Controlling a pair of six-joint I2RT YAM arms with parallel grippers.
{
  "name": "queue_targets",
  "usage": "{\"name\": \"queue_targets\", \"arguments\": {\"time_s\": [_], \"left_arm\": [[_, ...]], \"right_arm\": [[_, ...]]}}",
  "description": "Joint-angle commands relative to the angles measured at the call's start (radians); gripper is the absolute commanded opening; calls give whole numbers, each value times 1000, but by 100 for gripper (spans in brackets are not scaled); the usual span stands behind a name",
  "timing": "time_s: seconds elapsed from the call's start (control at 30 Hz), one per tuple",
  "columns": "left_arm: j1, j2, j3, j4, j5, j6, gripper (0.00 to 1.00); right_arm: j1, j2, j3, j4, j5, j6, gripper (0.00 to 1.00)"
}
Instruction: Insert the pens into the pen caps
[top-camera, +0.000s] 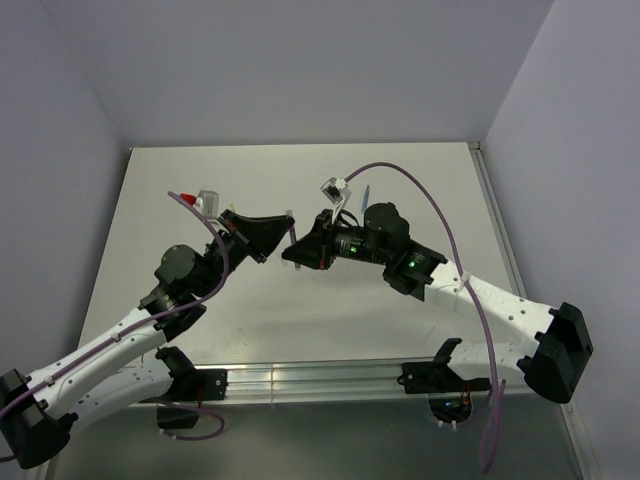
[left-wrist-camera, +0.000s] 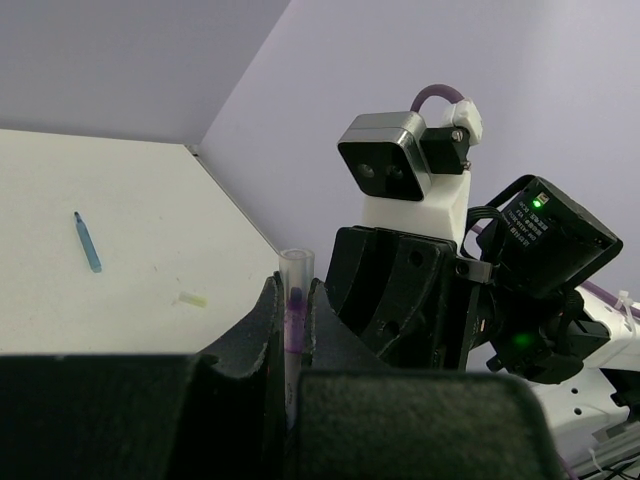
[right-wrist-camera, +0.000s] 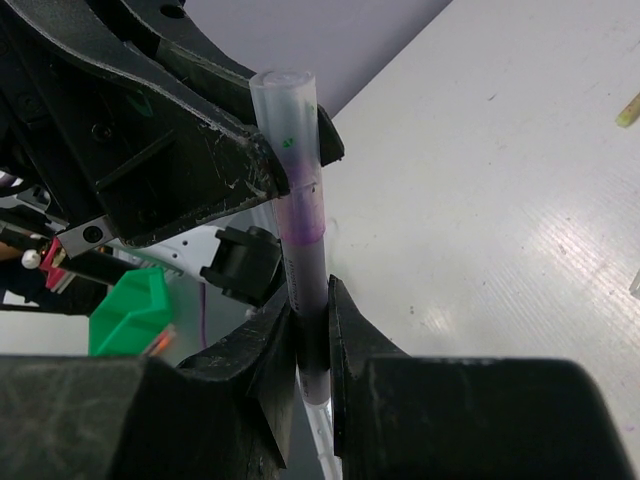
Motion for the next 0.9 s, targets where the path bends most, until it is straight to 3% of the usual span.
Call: {"name": "queue_targets", "arguments": {"time_s": [0.0, 0.87], "left_arm": [[-95, -5, -53, -146, 274, -24, 0], [-159, -23, -79, -170, 241, -29, 0]], "right_arm": [[-86, 3, 128, 219, 239, 29, 0], [-114, 15, 163, 203, 236, 15, 0]]}}
